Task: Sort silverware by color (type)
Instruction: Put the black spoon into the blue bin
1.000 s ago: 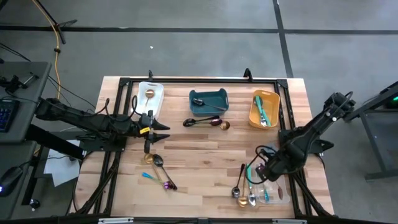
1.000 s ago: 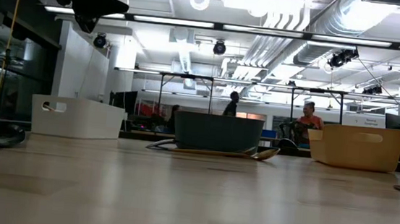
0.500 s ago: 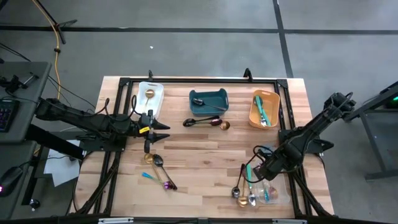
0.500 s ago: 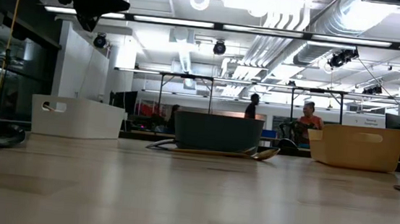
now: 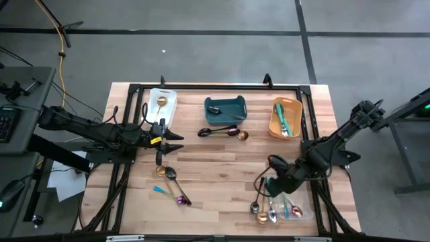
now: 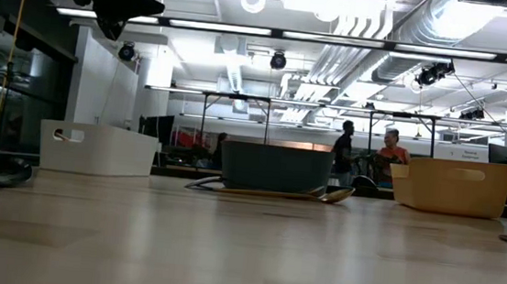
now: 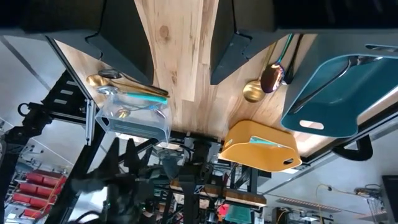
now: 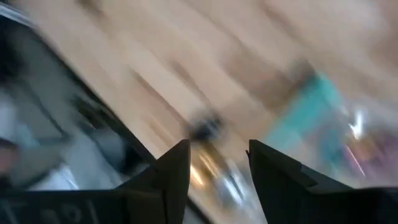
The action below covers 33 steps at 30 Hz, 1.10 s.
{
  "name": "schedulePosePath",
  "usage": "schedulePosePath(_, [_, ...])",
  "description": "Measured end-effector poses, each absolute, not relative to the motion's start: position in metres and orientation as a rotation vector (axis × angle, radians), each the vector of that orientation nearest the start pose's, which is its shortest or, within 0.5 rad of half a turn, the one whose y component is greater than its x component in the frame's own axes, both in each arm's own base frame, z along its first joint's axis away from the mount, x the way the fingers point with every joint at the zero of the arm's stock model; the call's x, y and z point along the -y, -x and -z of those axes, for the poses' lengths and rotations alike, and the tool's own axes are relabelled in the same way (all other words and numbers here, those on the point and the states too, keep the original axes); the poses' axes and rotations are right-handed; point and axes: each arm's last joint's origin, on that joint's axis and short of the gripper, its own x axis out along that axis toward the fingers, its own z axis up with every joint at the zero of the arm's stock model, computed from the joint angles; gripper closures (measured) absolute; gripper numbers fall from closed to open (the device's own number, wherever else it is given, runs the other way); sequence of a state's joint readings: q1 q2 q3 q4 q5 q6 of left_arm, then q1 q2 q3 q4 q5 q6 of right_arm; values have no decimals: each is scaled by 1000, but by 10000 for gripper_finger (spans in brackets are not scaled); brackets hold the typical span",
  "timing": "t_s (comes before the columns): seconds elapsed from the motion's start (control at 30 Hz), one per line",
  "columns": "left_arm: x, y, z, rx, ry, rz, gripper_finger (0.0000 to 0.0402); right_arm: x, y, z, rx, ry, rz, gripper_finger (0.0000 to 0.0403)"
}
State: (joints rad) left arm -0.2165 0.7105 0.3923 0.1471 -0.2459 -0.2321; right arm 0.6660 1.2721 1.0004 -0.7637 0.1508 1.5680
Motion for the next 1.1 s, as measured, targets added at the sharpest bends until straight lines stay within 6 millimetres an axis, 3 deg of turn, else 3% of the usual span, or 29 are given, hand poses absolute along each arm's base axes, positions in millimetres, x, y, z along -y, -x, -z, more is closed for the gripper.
schedulePosePath(0.17, [29, -163, -239, -168, 168, -47, 250, -144, -234, -259, -776, -703, 273, 245])
schedulePosePath(0.3, [29, -163, -238, -181, 109, -43, 250, -131, -272, -240, -681, -407, 280, 244])
schedulePosePath(0.5, [29, -162, -235, -213, 85, -43, 250, -92, -331, -207, -592, -85, 288, 244])
schedulePosePath(0.6, [30, -161, -232, -246, 77, -36, 250, -68, -352, -190, -581, -9, 287, 244])
schedulePosePath(0.8, [37, -163, -230, -259, 35, 1, 250, -35, -366, -178, -603, 6, 191, 244])
schedulePosePath(1.0, [42, -168, -223, -201, -10, 11, 250, -35, -373, -191, -381, 52, 142, 244])
schedulePosePath(1.1, [42, -164, -204, -135, -33, 18, 250, -34, -364, -184, -245, 49, 124, 244])
